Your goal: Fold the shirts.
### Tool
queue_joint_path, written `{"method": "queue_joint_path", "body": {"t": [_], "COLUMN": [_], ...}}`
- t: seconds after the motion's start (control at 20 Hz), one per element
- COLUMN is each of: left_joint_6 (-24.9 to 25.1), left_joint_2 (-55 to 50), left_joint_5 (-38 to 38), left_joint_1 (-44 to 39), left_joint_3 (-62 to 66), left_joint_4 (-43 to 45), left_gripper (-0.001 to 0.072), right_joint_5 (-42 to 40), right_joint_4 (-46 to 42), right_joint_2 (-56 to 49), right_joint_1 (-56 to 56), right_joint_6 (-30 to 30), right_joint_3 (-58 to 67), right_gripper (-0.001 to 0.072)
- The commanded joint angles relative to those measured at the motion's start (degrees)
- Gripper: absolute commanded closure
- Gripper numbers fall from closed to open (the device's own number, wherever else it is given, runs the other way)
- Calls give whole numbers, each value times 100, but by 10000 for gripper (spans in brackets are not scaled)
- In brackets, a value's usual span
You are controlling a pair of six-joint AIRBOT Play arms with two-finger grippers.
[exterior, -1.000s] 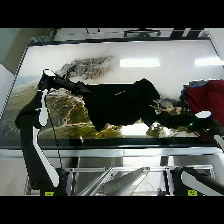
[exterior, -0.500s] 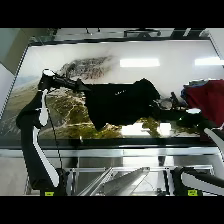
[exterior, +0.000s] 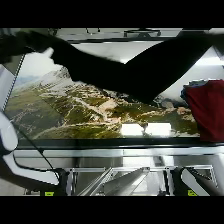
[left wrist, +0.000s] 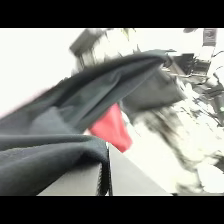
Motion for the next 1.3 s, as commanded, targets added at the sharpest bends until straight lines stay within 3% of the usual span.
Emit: {"method": "queue_joint_path", "body": {"t": [0.0, 0.15, 0.45, 0.65, 0.8, 0.85, 0.9, 0.95, 1.0, 1.25], "left_joint_6": [33, 26, 59, 363, 680, 811, 876, 881, 874, 315], "left_joint_2": [1471, 2085, 2326, 1589, 734, 446, 107, -201, -498, -1117], "left_joint_5": [175, 299, 743, 896, 1152, 1300, 1381, 1379, 1266, -160], "left_joint_1": [319, 238, -420, -756, -807, -767, -708, -605, -468, 306], "left_joint_3": [-2, -361, -2732, -4214, -4968, -5104, -5136, -5042, -4848, -3674], "left_joint_4": [-236, 918, 3016, 3329, 3322, 3324, 3324, 3322, 3314, 3331], "left_gripper": [688, 687, 687, 687, 688, 689, 686, 506, 366, 367], "right_joint_5": [258, 385, 737, 590, 114, -46, -160, -201, -197, 625], "right_joint_4": [-68, -584, -1982, -2949, -3062, -3047, -2966, -2782, -2647, -2623], "right_joint_2": [122, 50, -1067, -2380, -3534, -3982, -4312, -4570, -4710, -4295], "right_joint_1": [-522, -490, 485, 1217, 1475, 1537, 1556, 1554, 1523, 1080], "right_joint_6": [376, 505, 782, 817, 820, 820, 820, 815, 815, 745], "right_joint_3": [1692, 1773, 1416, 643, 280, 275, 280, 284, 304, 326], "right_gripper": [700, 700, 699, 699, 698, 659, 496, 430, 427, 422]}}
